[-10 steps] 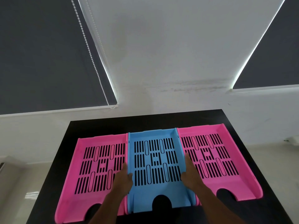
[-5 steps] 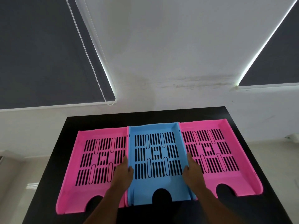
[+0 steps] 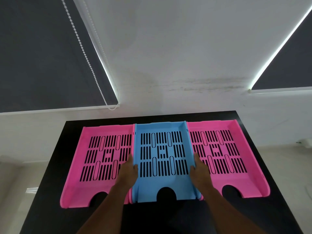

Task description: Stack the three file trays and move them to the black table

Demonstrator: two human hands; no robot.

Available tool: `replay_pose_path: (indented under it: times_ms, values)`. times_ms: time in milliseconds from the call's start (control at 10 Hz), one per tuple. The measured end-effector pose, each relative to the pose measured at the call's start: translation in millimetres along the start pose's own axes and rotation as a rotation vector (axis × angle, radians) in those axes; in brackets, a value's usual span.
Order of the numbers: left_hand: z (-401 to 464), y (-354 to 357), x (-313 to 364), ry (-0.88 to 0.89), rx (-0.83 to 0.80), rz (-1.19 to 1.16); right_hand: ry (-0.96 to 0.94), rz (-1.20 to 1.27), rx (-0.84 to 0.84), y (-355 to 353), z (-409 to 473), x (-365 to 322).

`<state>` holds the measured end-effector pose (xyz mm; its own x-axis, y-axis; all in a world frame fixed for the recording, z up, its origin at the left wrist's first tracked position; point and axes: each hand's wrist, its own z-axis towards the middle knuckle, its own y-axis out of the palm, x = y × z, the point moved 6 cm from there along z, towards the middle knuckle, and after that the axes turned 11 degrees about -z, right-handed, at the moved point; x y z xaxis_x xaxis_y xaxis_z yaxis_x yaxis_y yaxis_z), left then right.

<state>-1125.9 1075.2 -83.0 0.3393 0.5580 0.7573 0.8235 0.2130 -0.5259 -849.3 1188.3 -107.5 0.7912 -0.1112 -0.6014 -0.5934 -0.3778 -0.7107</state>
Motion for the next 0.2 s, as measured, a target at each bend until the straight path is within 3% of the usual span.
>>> replay_pose_path:
  times_ms: [200]
  values:
    - [-20,-1,-2,0.063,0.053,-0.003,-0.023,0.035,0.013,-18,-24,-16]
